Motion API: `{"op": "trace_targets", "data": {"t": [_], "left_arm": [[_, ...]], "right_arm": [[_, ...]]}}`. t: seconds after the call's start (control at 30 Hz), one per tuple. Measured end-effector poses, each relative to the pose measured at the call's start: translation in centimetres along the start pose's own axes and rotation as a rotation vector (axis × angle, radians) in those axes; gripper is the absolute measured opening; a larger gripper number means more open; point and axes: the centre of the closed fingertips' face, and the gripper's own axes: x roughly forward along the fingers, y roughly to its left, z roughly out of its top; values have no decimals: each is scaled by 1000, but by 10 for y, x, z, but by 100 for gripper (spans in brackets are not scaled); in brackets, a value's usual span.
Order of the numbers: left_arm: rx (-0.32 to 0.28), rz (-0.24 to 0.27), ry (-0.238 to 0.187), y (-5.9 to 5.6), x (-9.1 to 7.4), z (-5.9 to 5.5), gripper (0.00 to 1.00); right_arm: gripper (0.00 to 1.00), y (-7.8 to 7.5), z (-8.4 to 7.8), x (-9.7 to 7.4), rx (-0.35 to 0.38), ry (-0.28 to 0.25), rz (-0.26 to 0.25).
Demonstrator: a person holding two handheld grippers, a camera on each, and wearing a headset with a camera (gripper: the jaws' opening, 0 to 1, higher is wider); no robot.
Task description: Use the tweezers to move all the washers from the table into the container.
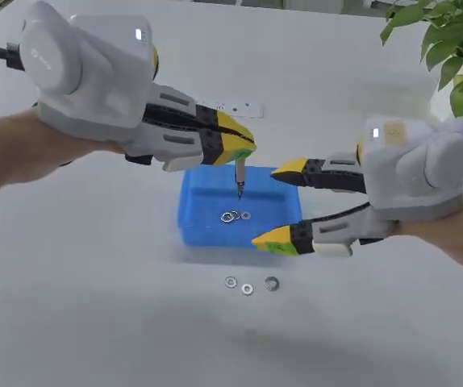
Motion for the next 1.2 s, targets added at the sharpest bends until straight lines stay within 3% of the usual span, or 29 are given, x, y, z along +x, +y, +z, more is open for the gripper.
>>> {"op": "trace_targets", "data": {"t": [0.2,0.3,0.43,0.73,1.0,1.2], "left_arm": [[3,14,-20,-12,-5,10,4],[35,47,-19,-17,-8,14,4],[42,46,-22,-30,-7,17,4],[-20,52,7,-55,-4,-4,4],[-86,81,-17,-66,-3,-17,4],[-106,42,-13,-83,-4,-26,4]], "right_arm": [[70,18,-6,-5,-25,18,-7],[77,29,-10,-8,-18,24,16],[85,45,-21,-11,-24,45,43],[100,66,-33,-22,14,34,61],[100,71,-48,-27,39,42,60],[100,75,-53,-26,67,37,77]]}}
